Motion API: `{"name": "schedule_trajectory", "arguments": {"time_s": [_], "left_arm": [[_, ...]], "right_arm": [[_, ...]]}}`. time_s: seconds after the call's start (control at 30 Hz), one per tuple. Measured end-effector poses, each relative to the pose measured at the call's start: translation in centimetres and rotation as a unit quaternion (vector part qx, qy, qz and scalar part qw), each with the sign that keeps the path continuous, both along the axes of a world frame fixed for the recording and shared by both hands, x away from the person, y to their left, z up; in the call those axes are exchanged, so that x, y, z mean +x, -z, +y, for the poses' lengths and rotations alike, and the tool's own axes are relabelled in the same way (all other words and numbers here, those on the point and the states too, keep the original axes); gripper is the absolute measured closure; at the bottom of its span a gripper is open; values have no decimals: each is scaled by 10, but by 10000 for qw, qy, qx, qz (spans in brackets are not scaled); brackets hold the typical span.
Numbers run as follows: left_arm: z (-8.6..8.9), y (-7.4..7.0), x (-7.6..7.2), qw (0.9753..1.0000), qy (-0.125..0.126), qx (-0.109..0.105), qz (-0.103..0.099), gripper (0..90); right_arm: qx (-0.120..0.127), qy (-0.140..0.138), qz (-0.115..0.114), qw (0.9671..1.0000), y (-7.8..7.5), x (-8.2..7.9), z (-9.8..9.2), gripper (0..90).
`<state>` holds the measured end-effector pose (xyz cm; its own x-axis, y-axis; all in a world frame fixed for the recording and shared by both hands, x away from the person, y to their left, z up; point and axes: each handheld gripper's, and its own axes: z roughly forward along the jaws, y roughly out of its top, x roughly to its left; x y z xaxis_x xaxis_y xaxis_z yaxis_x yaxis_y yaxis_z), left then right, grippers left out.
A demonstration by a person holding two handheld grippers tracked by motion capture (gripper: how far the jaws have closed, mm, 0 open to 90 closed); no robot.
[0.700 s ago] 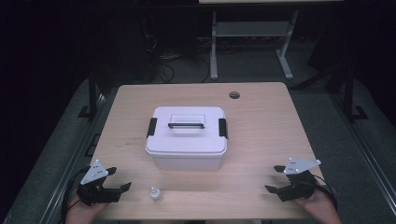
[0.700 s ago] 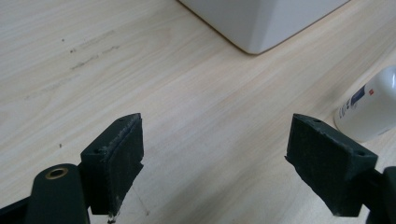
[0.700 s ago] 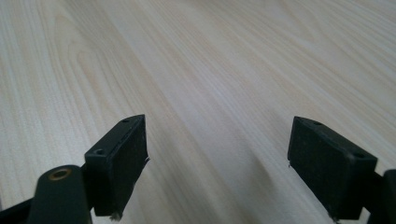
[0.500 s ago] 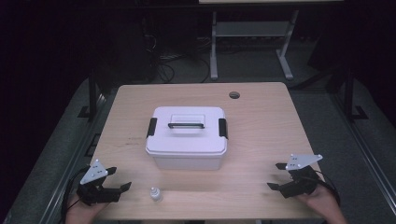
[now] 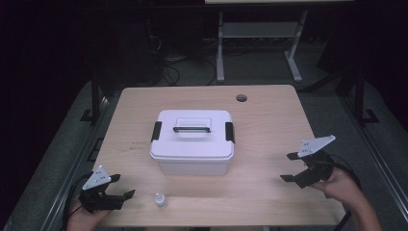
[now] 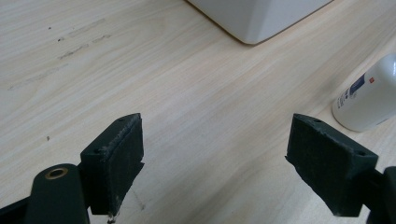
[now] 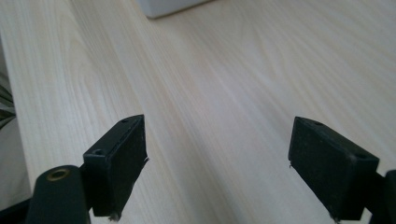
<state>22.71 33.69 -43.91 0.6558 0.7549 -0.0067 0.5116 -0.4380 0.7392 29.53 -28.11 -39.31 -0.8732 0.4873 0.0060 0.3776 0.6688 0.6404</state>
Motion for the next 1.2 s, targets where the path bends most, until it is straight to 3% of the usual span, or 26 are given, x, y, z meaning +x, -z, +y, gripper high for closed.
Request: {"name": "schedule_trajectory", "arguments": {"time_s": [0.13,0.57,0.93,1.2], "left_arm": [[1,-2,0,10000,-53,-48,-19,184],[10,-2,-3,9998,-131,-151,-43,185],[15,-1,-5,9995,-174,-270,-66,184],[15,-2,-6,9994,-163,-286,-68,185]], "right_arm": [[-193,-253,-121,9994,-23,14,9,190],[-355,-719,-282,9964,-69,38,50,166],[-341,-839,-251,9956,-88,54,84,150],[-397,-1168,-312,9919,-103,67,120,150]]}}
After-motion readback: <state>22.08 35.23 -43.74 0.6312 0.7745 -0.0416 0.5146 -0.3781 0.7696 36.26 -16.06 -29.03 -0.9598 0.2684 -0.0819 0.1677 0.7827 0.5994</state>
